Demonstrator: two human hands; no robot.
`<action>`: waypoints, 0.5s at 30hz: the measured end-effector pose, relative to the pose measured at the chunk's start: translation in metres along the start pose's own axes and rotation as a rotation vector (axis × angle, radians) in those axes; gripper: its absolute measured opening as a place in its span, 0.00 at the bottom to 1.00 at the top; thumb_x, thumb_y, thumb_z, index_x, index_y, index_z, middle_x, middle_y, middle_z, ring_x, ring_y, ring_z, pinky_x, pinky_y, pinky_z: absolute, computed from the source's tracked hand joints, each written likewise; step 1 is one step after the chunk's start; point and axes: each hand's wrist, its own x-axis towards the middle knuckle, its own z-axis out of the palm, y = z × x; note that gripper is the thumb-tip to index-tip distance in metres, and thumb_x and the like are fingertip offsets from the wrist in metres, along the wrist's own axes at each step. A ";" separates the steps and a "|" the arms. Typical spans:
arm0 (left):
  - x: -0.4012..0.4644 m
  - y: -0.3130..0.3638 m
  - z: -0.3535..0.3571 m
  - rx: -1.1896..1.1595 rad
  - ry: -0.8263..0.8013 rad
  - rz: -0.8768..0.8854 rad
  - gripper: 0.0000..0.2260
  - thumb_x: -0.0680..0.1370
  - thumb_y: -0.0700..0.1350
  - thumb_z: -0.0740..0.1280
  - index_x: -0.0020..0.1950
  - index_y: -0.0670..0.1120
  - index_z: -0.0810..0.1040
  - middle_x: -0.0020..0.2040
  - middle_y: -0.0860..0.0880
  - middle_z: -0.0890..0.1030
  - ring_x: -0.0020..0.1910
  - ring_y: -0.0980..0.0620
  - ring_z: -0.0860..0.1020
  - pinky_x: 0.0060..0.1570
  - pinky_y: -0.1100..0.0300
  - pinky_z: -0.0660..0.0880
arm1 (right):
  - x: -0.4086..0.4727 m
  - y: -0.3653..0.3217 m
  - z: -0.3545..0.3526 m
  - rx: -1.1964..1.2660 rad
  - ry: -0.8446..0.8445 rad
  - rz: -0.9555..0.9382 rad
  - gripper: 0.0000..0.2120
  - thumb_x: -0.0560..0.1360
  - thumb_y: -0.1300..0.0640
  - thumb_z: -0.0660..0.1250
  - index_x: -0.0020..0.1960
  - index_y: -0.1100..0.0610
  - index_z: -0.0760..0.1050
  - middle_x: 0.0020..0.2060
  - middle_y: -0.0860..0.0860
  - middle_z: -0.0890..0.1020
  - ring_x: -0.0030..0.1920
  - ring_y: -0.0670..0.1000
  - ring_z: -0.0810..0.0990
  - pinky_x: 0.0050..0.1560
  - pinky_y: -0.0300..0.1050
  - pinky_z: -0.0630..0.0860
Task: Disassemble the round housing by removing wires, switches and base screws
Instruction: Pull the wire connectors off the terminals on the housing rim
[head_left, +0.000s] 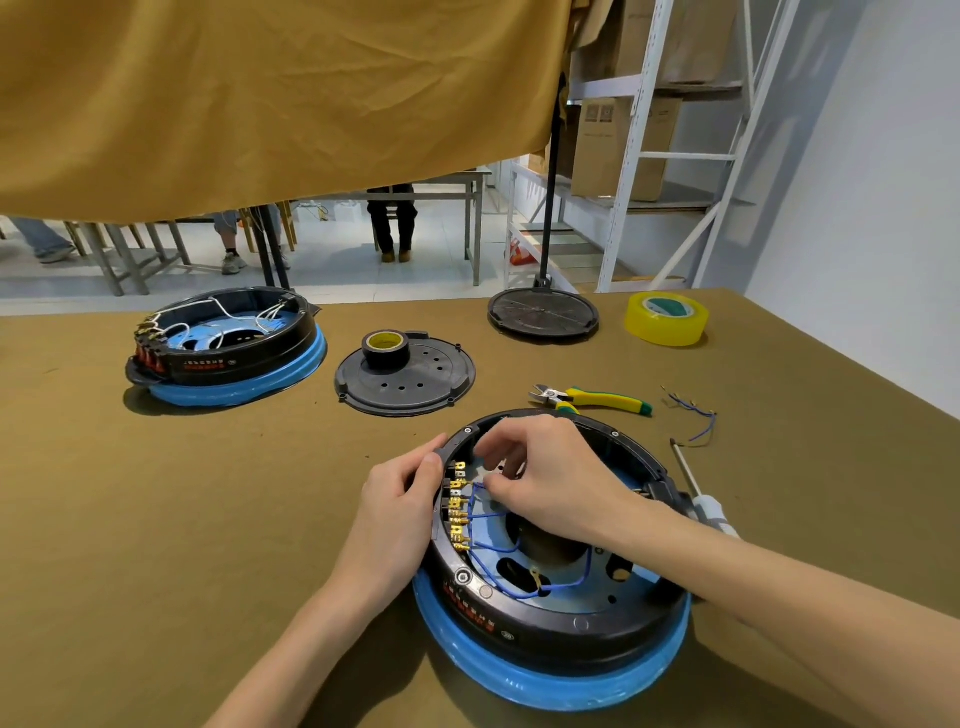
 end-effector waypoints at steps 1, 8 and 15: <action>0.000 0.000 0.000 -0.001 -0.002 -0.001 0.18 0.86 0.49 0.58 0.76 0.50 0.73 0.65 0.54 0.81 0.63 0.59 0.79 0.66 0.51 0.76 | -0.001 0.001 -0.001 -0.001 0.003 -0.009 0.09 0.73 0.58 0.73 0.53 0.52 0.83 0.43 0.44 0.83 0.43 0.43 0.81 0.45 0.36 0.78; 0.000 0.001 -0.001 0.015 -0.013 0.002 0.19 0.86 0.50 0.57 0.76 0.50 0.73 0.66 0.54 0.81 0.63 0.59 0.79 0.66 0.51 0.76 | 0.001 0.003 -0.013 -0.013 -0.055 0.000 0.07 0.78 0.57 0.69 0.54 0.51 0.82 0.46 0.45 0.82 0.47 0.43 0.80 0.49 0.39 0.79; 0.001 0.000 0.000 0.061 -0.006 0.023 0.19 0.86 0.50 0.57 0.76 0.49 0.72 0.69 0.52 0.80 0.68 0.55 0.77 0.70 0.47 0.73 | -0.001 0.006 -0.049 -0.170 -0.161 0.019 0.04 0.78 0.58 0.68 0.49 0.50 0.80 0.42 0.45 0.81 0.40 0.42 0.78 0.39 0.40 0.77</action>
